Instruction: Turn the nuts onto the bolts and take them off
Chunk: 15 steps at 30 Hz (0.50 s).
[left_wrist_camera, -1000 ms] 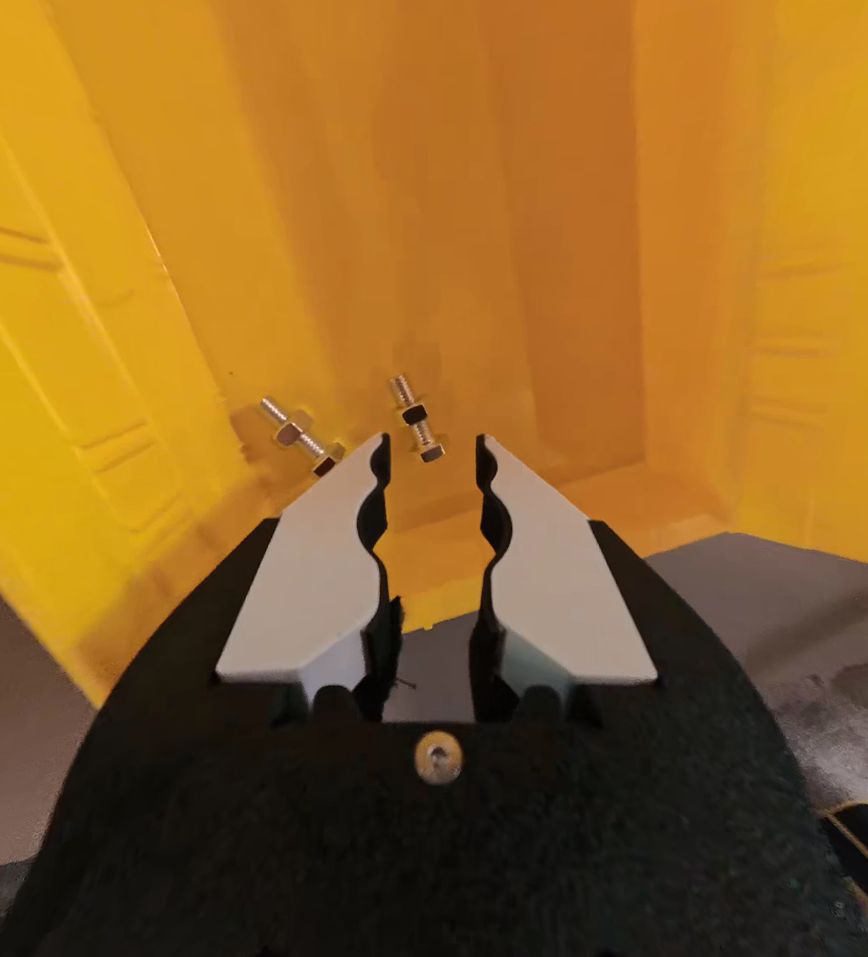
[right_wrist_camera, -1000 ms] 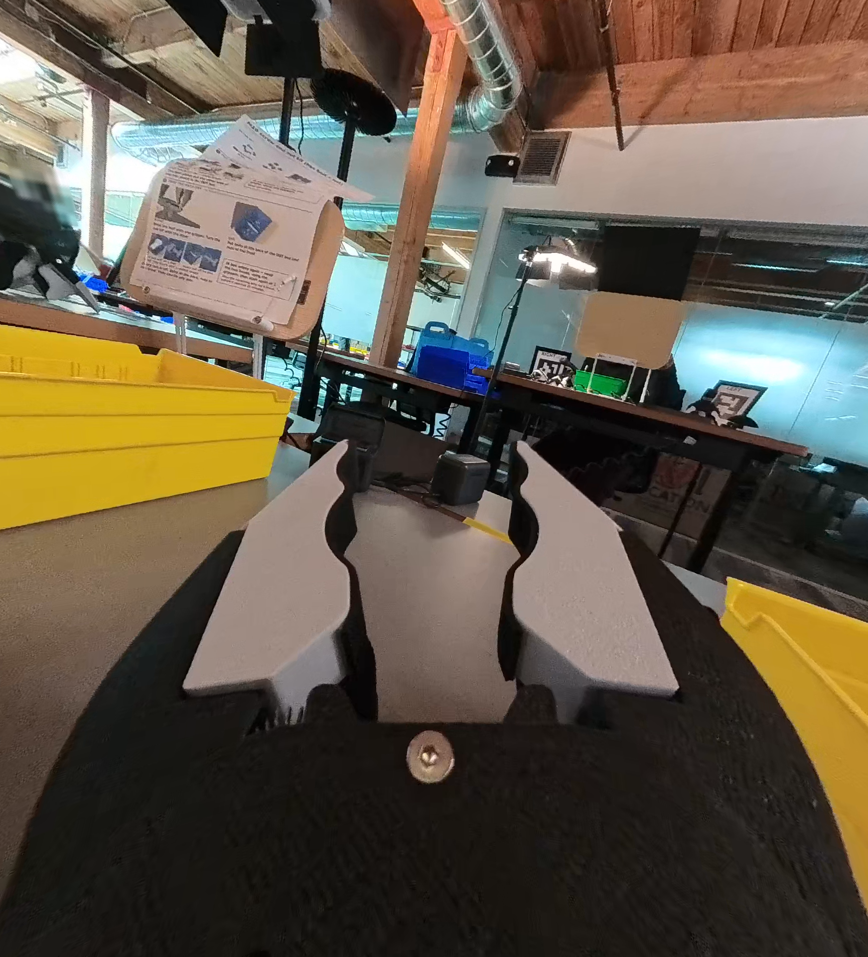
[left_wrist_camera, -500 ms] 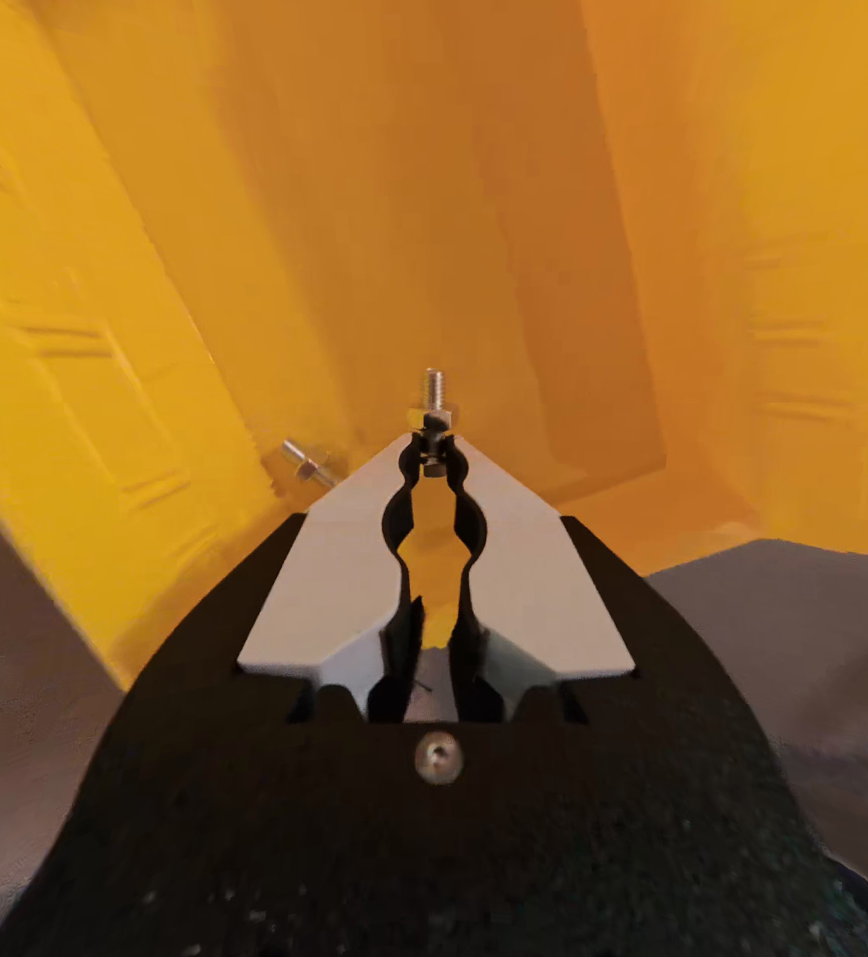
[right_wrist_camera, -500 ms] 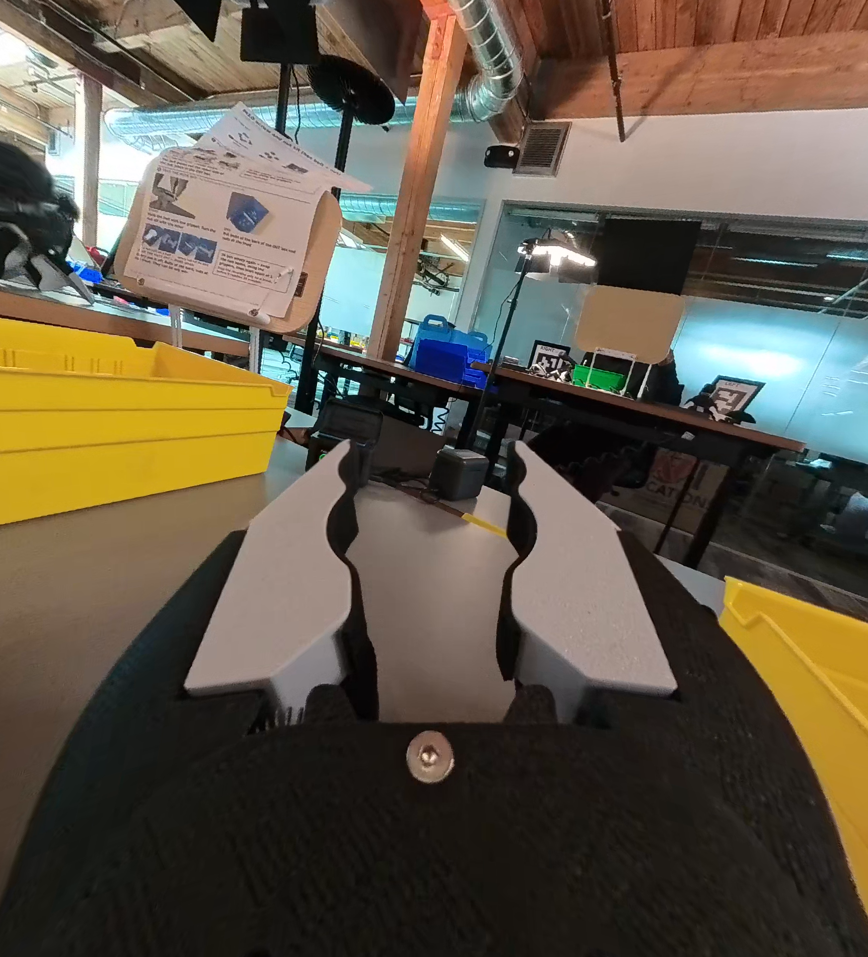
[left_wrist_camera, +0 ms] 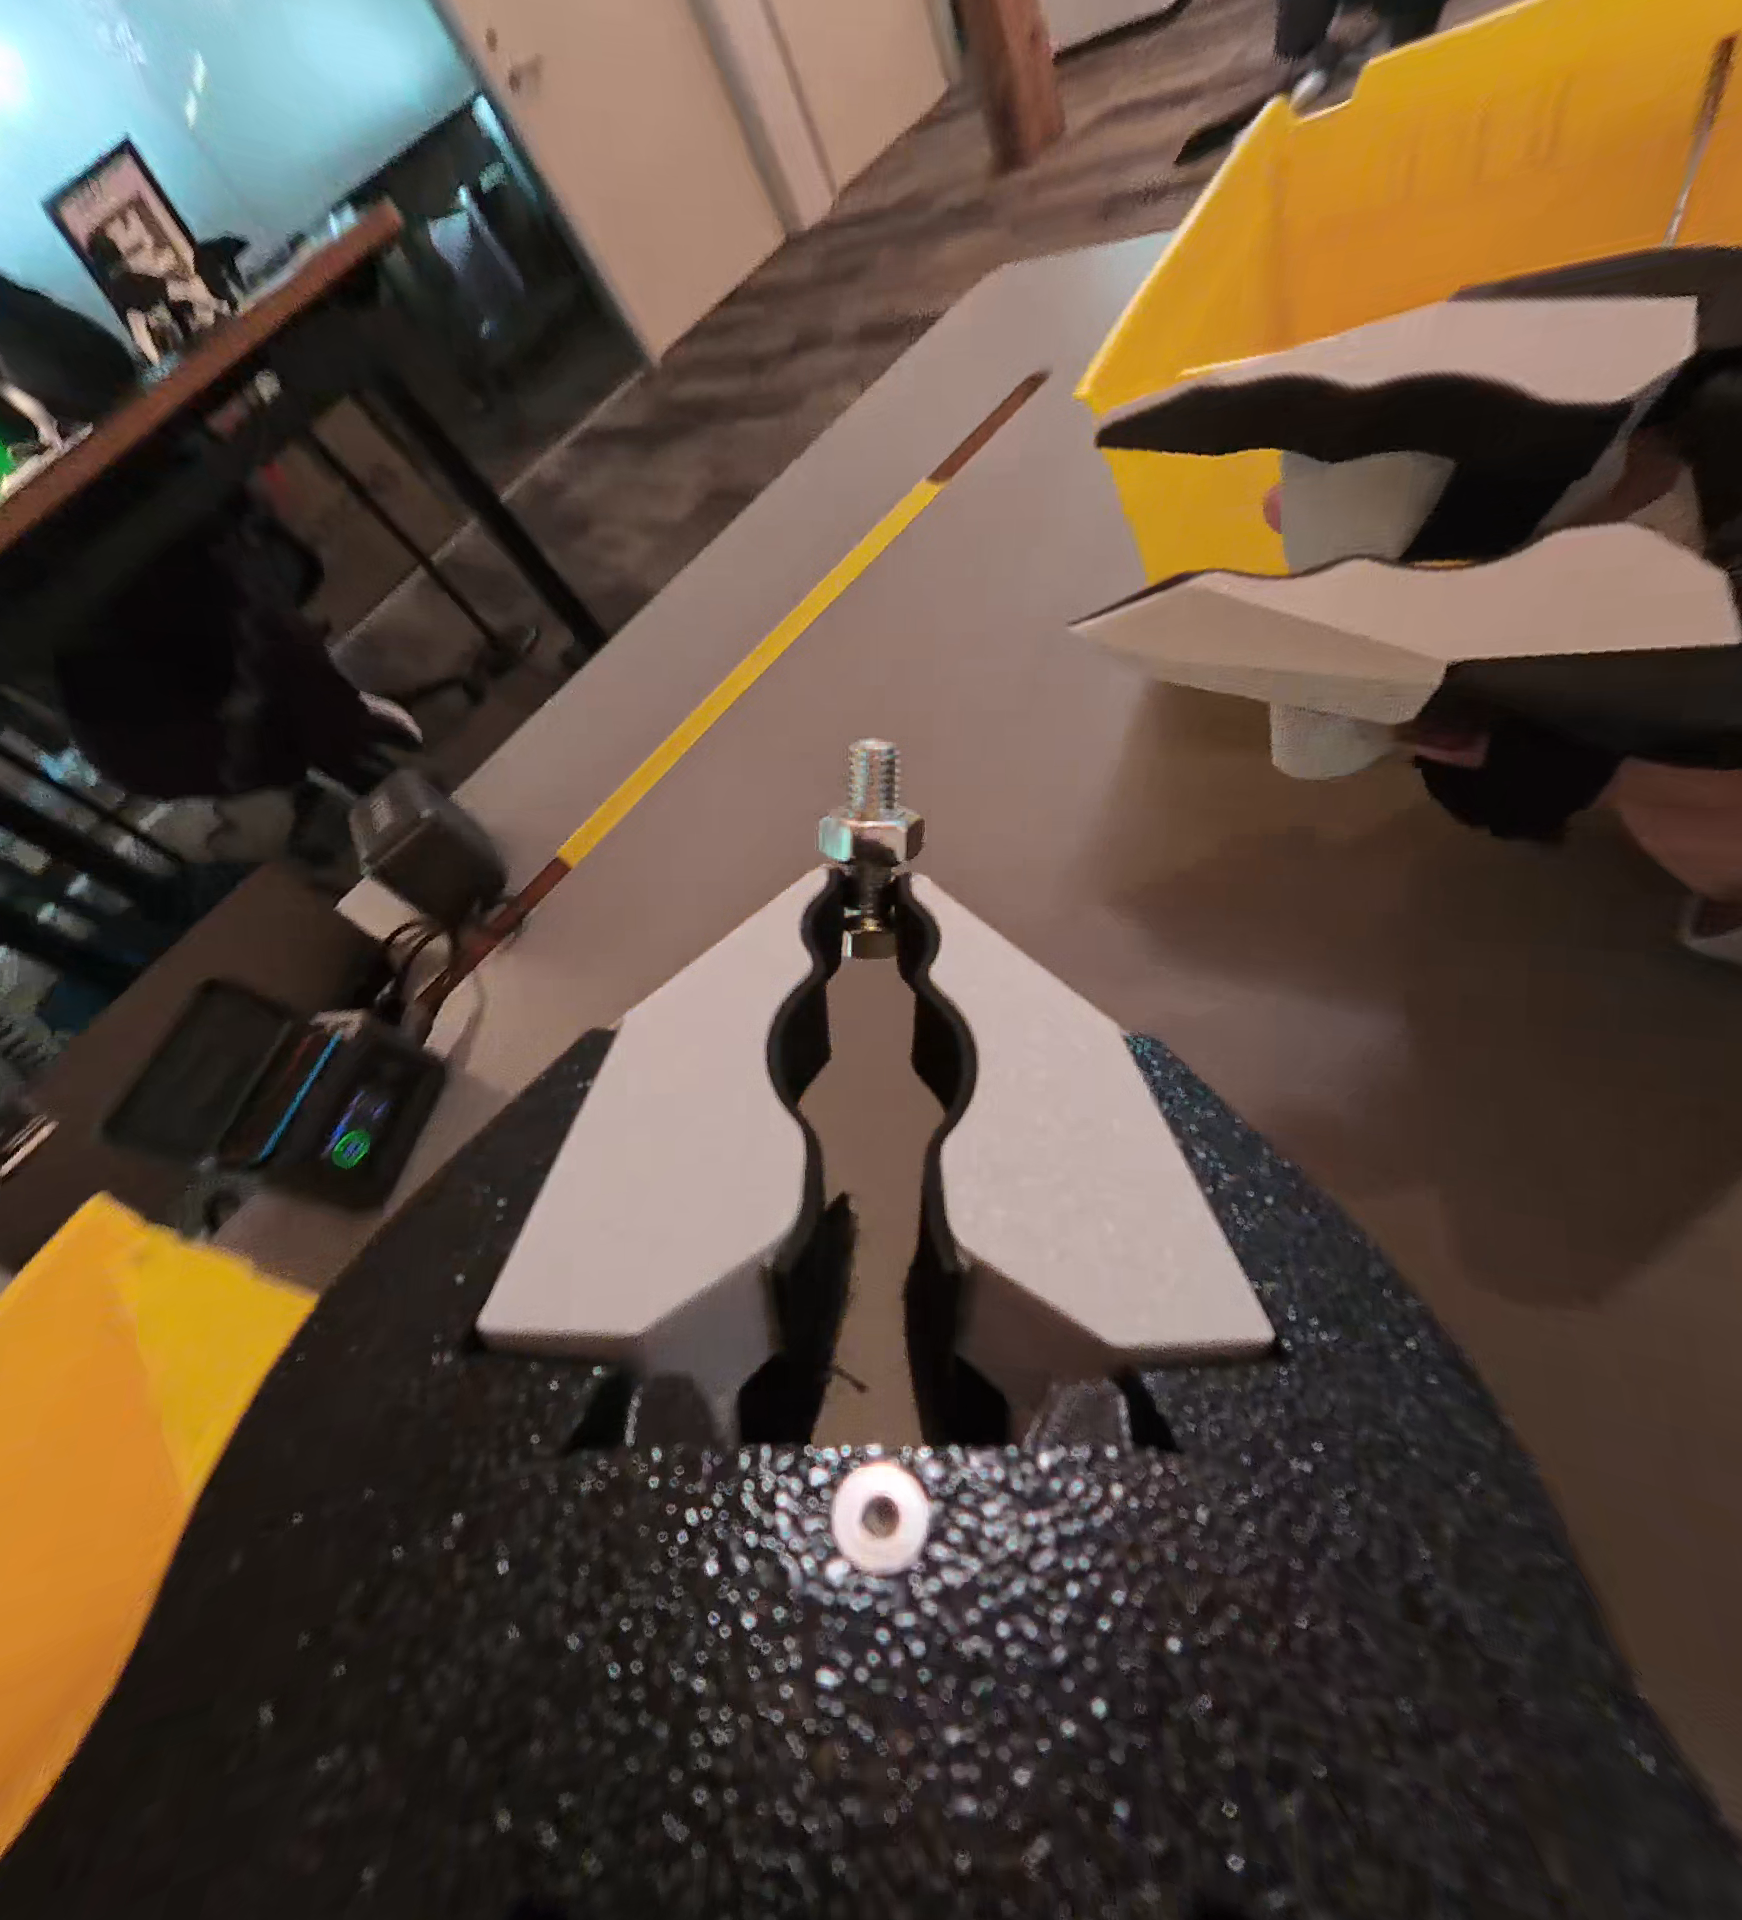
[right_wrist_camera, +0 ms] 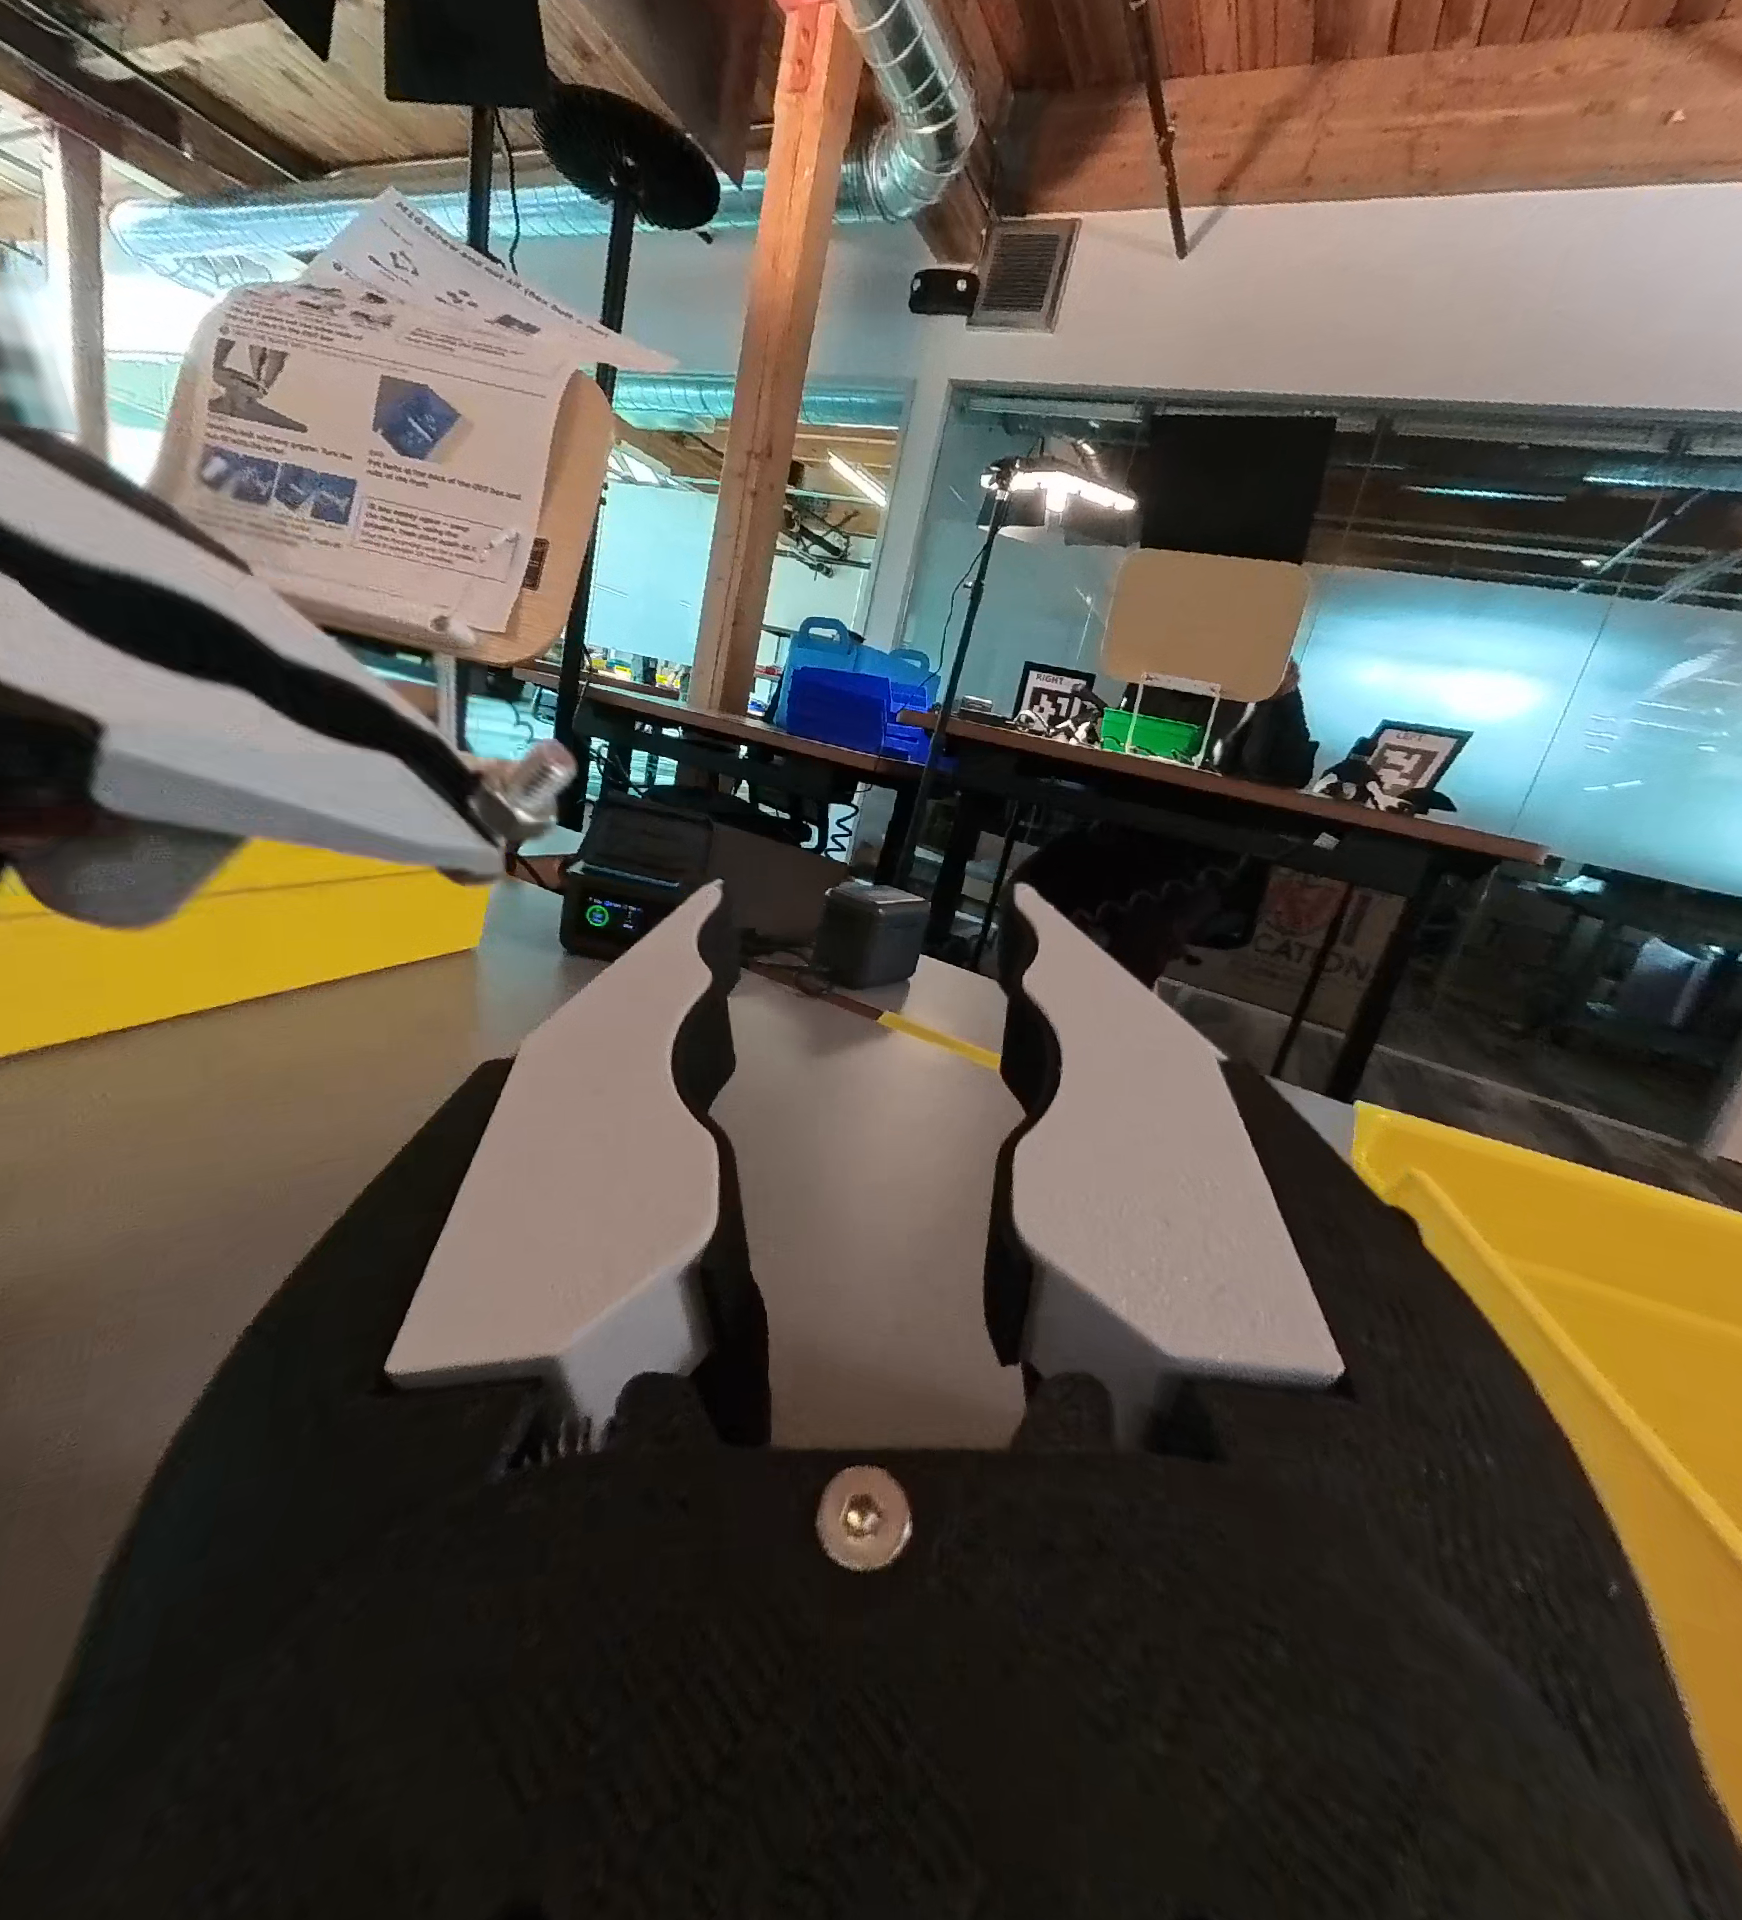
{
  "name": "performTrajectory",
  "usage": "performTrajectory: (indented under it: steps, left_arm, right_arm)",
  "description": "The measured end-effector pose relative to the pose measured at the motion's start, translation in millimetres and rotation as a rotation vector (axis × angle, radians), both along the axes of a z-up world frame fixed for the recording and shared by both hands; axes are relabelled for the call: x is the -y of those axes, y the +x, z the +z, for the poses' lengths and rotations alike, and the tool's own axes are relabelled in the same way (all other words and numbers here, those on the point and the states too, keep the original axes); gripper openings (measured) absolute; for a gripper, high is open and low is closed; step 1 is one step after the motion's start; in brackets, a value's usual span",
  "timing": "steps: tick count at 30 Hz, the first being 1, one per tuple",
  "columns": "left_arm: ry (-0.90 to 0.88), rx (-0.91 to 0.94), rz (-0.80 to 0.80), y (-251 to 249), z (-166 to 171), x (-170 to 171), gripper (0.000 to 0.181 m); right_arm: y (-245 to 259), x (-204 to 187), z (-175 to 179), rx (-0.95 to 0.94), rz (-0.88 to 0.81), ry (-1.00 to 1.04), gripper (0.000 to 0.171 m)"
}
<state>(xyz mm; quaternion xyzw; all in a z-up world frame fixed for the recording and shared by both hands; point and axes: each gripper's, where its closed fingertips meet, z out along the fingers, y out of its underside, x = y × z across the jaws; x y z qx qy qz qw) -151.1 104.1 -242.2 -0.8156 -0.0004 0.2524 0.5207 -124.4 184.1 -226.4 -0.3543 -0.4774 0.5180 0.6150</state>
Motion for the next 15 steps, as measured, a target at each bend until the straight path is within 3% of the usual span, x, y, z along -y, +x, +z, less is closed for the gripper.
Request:
performTrajectory:
  steps: [9,15]
  left_arm:
    - [0.174,0.071,-0.085,-20.3,-49.3,-27.4,0.007]
    - [0.206,0.133,-0.119,-17.5,-51.0,-23.3,0.007]
  right_arm:
    - [-6.4,-1.4,-6.4,0.025,-0.01,-0.004,0.045]
    - [-9.7,-4.4,-10.1,0.05,-0.032,-0.007,0.044]
